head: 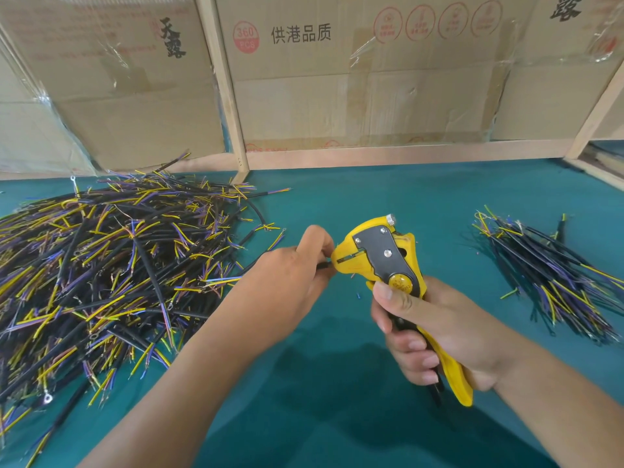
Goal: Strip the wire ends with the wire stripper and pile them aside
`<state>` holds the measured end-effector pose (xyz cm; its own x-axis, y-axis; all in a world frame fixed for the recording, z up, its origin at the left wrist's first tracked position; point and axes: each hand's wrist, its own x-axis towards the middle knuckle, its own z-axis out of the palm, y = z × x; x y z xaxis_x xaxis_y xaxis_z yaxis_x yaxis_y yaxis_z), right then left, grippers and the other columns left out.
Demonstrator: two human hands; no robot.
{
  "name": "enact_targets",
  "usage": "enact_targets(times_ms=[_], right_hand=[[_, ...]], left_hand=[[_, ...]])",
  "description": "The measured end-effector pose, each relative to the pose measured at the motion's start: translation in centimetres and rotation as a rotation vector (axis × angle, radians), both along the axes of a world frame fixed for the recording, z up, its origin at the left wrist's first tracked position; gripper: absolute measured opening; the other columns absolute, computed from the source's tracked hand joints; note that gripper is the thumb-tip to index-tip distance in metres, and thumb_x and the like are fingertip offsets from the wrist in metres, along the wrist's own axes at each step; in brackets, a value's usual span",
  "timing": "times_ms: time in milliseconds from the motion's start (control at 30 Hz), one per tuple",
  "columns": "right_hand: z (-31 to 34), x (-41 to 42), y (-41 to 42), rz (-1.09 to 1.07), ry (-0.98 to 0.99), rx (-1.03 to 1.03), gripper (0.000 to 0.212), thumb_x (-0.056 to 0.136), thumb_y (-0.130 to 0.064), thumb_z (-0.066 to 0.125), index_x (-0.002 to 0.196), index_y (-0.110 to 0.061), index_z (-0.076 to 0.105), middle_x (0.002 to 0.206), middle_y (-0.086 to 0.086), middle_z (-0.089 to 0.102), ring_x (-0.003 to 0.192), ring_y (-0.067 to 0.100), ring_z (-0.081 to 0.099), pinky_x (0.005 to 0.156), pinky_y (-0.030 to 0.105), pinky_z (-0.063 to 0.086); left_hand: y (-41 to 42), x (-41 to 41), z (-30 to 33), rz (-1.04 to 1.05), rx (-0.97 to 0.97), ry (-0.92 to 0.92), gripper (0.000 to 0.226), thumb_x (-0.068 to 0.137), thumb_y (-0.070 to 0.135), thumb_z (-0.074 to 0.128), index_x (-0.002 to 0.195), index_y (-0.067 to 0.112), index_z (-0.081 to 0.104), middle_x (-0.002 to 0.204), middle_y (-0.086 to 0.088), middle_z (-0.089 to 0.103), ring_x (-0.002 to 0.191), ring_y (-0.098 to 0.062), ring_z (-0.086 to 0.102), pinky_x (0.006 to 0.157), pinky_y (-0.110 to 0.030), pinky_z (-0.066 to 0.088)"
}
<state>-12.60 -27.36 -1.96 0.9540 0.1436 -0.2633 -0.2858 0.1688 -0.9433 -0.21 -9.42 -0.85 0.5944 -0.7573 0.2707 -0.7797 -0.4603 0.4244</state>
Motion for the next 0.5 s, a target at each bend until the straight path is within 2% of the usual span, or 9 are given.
enact_targets(times_ms=[233, 400, 500], right_hand=[[0.06, -0.05, -0.22, -0.029, -0.045, 0.056, 0.043, 0.077, -0.055, 0.073, 0.07, -0.015, 0.059, 0.053, -0.001, 0.032, 0.038, 0.012, 0.031, 0.041, 0.021, 0.034], [0.1, 0.38, -0.69, -0.118, -0.105, 0.19, 0.041, 0.084, -0.049, 0.07, 0.074, -0.011, 0.061, 0.056, 0.003, 0.033, 0.042, 0.016, 0.033, 0.044, 0.027, 0.037], [-0.16, 0.65, -0.76, -0.151, -0.188, 0.204, 0.031, 0.084, -0.039, 0.068, 0.077, -0.009, 0.064, 0.06, 0.006, 0.038, 0.049, 0.021, 0.04, 0.05, 0.033, 0.044]], left_hand=[[0.28, 0.45, 0.24, 0.003, -0.072, -0.023, 0.016, 0.102, 0.026, 0.051, 0.105, 0.013, 0.043, 0.079, 0.002, 0.068, 0.077, -0.032, 0.059, 0.075, -0.046, 0.047], [0.43, 0.49, 0.3, 0.01, -0.065, -0.043, 0.016, 0.102, 0.028, 0.051, 0.1, 0.019, 0.038, 0.079, 0.004, 0.07, 0.077, -0.03, 0.06, 0.076, -0.045, 0.048], [0.49, 0.41, 0.31, 0.008, -0.055, -0.056, 0.016, 0.102, 0.029, 0.052, 0.099, 0.02, 0.039, 0.08, 0.008, 0.071, 0.069, -0.027, 0.056, 0.076, -0.044, 0.049]])
